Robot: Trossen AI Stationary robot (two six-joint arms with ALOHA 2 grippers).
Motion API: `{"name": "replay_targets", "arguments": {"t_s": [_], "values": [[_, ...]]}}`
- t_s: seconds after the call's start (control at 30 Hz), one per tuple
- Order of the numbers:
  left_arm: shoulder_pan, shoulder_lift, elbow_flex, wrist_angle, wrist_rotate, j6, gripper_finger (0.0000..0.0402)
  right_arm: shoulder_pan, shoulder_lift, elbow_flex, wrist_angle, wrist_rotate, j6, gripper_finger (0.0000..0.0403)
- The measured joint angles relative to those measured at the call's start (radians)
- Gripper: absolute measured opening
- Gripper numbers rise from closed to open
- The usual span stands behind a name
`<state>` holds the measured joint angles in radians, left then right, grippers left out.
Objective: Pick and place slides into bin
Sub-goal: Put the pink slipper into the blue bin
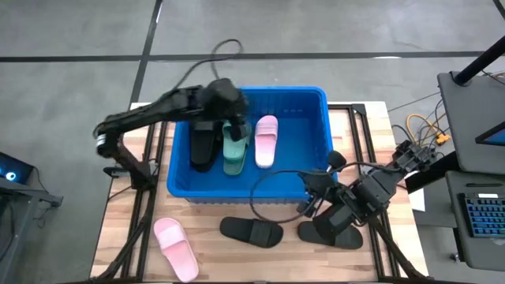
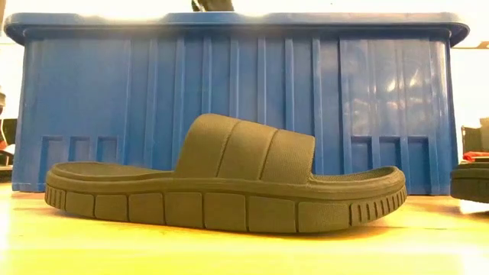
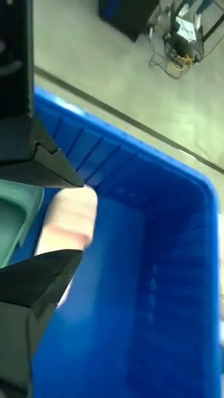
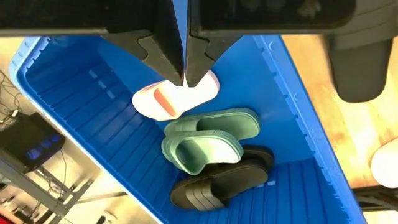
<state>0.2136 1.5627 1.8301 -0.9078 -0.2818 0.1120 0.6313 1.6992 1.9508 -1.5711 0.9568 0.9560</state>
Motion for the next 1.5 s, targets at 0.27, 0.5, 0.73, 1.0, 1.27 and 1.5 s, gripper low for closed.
{"name": "replay_targets", "arguments": {"t_s": [0.27, 0.5, 0.73, 1.0, 1.27, 1.5], "values": [[-0.237, -0.106, -0.002, -0.215, -0.039, -0.280, 0.0156, 0.069, -0.016, -0.082, 0.000, 0.041, 0.098, 0.0008], [-0.428, -0.100, -0.003, -0.323, -0.078, -0.502, 0.0155, 0.121, -0.025, -0.117, 0.013, 0.057, 0.126, 0.0008], [-0.604, -0.072, -0.004, -0.345, -0.112, -0.667, 0.0154, 0.177, -0.024, -0.117, 0.030, 0.057, 0.169, 0.0009], [-0.803, -0.040, -0.003, -0.412, -0.070, -0.924, 0.0154, 0.199, -0.021, -0.121, 0.087, 0.058, 0.174, 0.0009], [-0.968, 0.013, -0.003, -0.415, -0.001, -1.176, 0.0154, 0.200, -0.021, -0.125, 0.109, 0.072, 0.144, 0.0008], [-1.063, 0.075, -0.003, -0.453, 0.003, -1.380, 0.0154, 0.197, -0.021, -0.125, 0.115, 0.094, 0.152, 0.0008]]}}
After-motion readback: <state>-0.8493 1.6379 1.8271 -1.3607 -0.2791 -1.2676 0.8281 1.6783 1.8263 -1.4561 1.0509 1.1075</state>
